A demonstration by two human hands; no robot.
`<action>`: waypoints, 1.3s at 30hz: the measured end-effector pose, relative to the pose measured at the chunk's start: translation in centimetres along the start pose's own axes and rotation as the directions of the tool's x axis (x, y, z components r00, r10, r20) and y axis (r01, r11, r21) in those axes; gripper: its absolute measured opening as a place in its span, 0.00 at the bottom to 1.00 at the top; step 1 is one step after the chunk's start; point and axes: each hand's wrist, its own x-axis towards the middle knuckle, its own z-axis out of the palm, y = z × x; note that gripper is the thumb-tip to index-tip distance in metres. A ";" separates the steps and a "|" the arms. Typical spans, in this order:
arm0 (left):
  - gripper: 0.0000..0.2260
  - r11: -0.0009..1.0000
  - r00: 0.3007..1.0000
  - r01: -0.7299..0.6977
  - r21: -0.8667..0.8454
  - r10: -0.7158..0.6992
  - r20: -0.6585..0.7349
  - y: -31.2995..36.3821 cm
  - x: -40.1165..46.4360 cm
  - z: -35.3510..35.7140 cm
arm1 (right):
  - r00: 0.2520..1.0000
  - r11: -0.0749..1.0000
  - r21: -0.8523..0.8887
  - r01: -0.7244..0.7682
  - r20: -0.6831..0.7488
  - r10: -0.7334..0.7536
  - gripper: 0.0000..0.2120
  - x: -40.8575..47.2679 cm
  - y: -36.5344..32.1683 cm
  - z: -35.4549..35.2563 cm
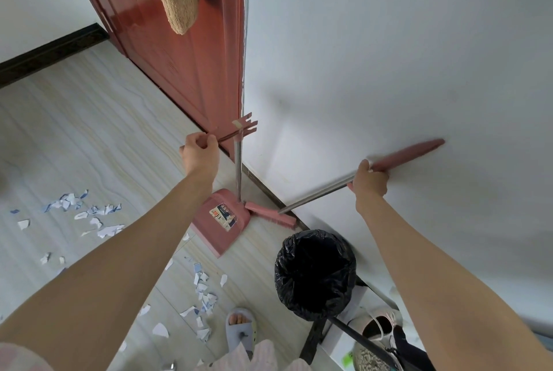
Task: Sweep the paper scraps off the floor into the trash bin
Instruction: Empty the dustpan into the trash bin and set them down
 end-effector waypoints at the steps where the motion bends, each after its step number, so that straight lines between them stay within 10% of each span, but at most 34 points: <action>1: 0.13 0.999 1.000 -0.021 0.050 0.021 -0.009 0.0 -0.1 -0.1 | 0.999 1.000 0.001 -0.032 0.004 0.032 0.24 0.2 0.3 -0.2; 7: 0.17 0.894 0.979 -0.197 0.402 0.205 0.022 0.2 -0.9 -0.5 | 0.982 0.981 0.060 -0.185 0.045 0.182 0.21 0.8 1.2 -1.3; 15: 0.17 0.839 0.944 -0.305 0.451 0.329 0.026 -0.1 -1.7 -0.6 | 0.980 0.974 0.109 -0.198 -0.006 0.200 0.21 1.0 2.7 -2.7; 26: 0.26 0.659 0.912 -0.411 0.630 0.312 0.268 -0.6 -2.0 -1.7 | 0.942 0.883 -0.360 0.301 -0.029 -0.333 0.20 -2.8 2.1 -2.6; 39: 0.22 0.666 0.903 -0.429 0.610 0.297 0.311 0.6 -2.0 -2.9 | 0.811 0.776 -0.276 0.567 0.021 -0.585 0.11 -6.6 -3.1 -2.3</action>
